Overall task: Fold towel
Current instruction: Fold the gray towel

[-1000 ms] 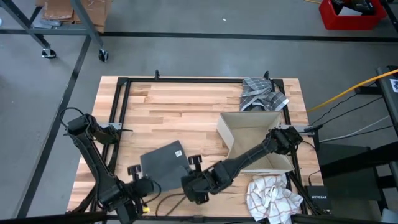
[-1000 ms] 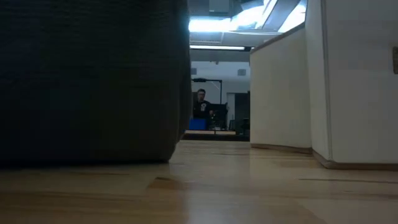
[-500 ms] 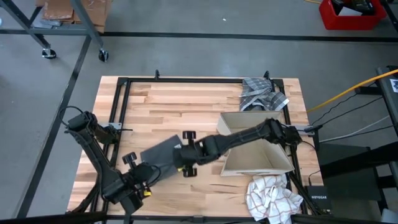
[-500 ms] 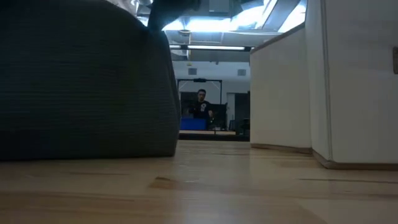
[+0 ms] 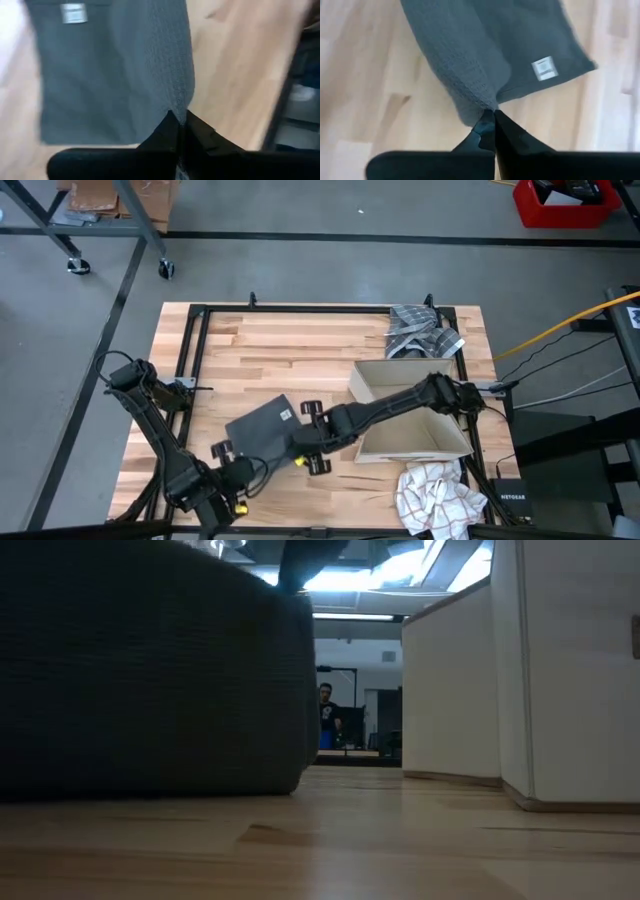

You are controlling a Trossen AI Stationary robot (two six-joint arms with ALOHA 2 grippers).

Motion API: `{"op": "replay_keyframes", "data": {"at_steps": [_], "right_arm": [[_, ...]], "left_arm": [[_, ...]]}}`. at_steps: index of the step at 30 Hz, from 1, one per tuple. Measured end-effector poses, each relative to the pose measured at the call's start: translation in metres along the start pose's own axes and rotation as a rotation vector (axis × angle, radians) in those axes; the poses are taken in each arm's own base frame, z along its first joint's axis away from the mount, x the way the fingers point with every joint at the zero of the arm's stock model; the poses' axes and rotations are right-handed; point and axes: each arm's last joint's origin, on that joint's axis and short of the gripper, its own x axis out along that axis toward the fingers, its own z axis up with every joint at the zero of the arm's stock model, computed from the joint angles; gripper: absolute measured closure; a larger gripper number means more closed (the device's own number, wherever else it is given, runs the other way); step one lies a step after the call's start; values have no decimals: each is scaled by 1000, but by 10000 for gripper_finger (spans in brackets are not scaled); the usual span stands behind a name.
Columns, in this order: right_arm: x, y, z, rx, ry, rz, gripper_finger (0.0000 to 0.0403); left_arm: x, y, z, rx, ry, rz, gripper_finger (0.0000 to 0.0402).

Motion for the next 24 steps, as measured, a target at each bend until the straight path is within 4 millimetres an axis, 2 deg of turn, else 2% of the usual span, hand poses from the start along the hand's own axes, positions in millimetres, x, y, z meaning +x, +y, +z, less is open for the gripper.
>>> {"op": "replay_keyframes", "data": {"at_steps": [5, 10, 17, 24], "right_arm": [[-5, 26, -4, -50, -4, 41, 402], [-8, 39, -7, -73, -1, 50, 402], [-6, 33, -6, 20, -6, 1, 402], [-1, 5, -1, 117, -3, -29, 402]], "left_arm": [[0, -8, 3, -4, -20, -76, 400], [0, -5, 2, -40, -10, -54, 400], [0, -2, 2, -289, -18, -19, 400], [-1, 6, -3, -575, -10, 59, 400]]}}
